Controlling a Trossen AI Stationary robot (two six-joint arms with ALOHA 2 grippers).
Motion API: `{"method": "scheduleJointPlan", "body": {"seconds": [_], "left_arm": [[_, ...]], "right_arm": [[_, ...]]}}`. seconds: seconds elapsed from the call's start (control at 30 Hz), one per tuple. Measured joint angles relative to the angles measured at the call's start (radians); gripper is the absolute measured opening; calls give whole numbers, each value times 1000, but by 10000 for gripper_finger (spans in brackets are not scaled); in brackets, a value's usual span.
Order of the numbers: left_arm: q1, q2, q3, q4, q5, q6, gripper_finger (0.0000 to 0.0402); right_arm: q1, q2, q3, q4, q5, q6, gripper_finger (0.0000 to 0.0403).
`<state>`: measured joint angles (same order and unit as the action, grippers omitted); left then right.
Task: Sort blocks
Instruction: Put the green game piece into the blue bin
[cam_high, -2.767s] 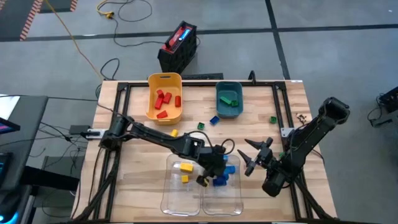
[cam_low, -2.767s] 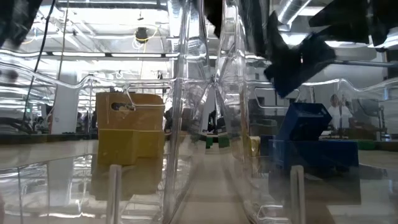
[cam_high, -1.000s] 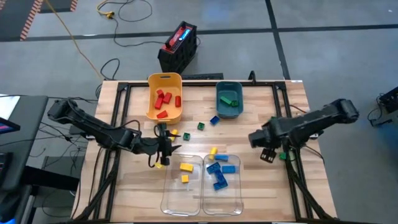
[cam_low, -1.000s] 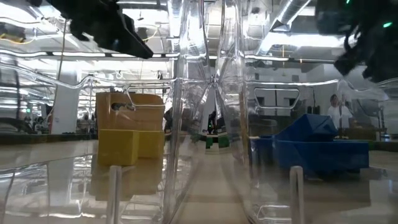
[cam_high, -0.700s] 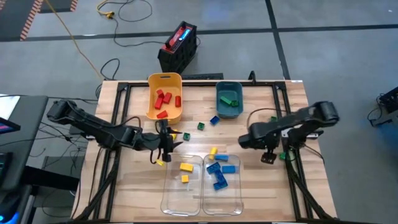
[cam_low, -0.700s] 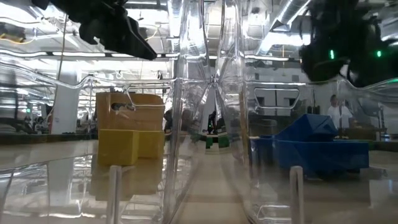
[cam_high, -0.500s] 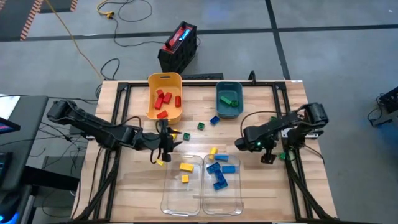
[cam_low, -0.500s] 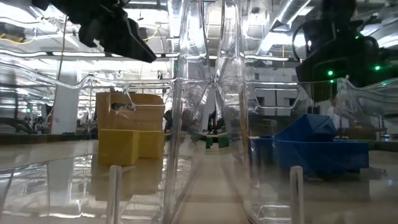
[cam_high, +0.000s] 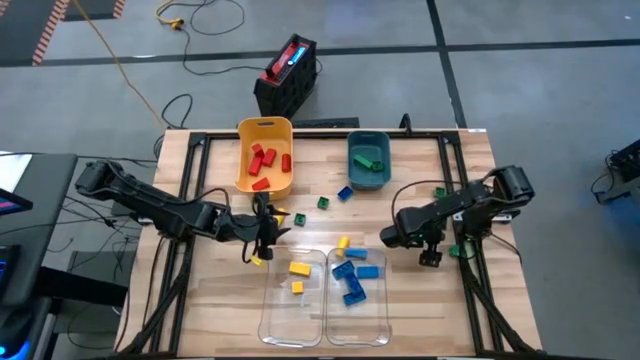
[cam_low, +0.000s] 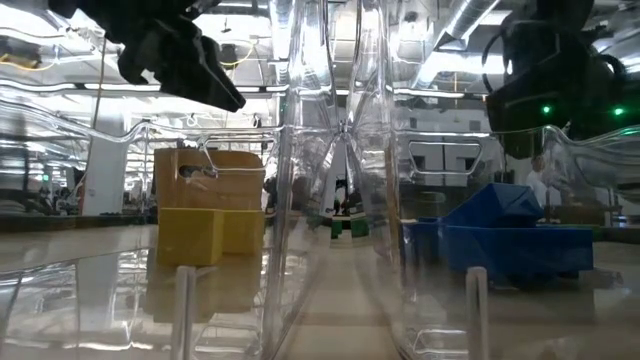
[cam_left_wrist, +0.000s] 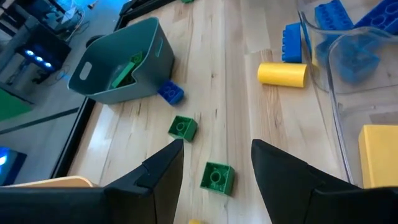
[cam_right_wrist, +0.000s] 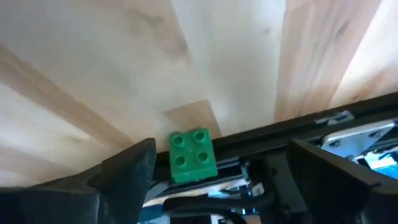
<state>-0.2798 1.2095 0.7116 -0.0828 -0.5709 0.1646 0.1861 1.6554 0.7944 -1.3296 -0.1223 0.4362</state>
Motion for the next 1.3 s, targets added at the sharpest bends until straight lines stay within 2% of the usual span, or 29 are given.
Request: {"method": "scheduleJointPlan", "body": {"seconds": [0.13, 0.3, 0.43, 0.63, 0.77, 0.97, 1.13, 1.3], "left_arm": [[0, 0, 0, -20, 0, 0, 182], [7, 0, 0, -20, 0, 10, 182], [18, 0, 1, -29, -1, 7, 182], [18, 0, 1, -36, 0, 11, 182], [18, 0, 1, -49, 0, 6, 182], [17, 0, 1, -62, 0, 6, 182], [17, 0, 1, -62, 0, 7, 182], [17, 0, 1, -63, 0, 7, 182]], "right_arm": [[56, 0, 18, -35, 16, -34, 368], [171, -1, 46, -110, 87, -131, 357], [210, -1, 17, -65, -12, -106, 352], [260, 1, -6, -3, -5, -43, 352], [299, 58, -9, -5, -2, -66, 348], [376, 171, -29, -25, 19, -222, 328], [362, 225, -26, -14, 17, -225, 317], [325, 213, -25, 37, 16, -205, 302]]}}
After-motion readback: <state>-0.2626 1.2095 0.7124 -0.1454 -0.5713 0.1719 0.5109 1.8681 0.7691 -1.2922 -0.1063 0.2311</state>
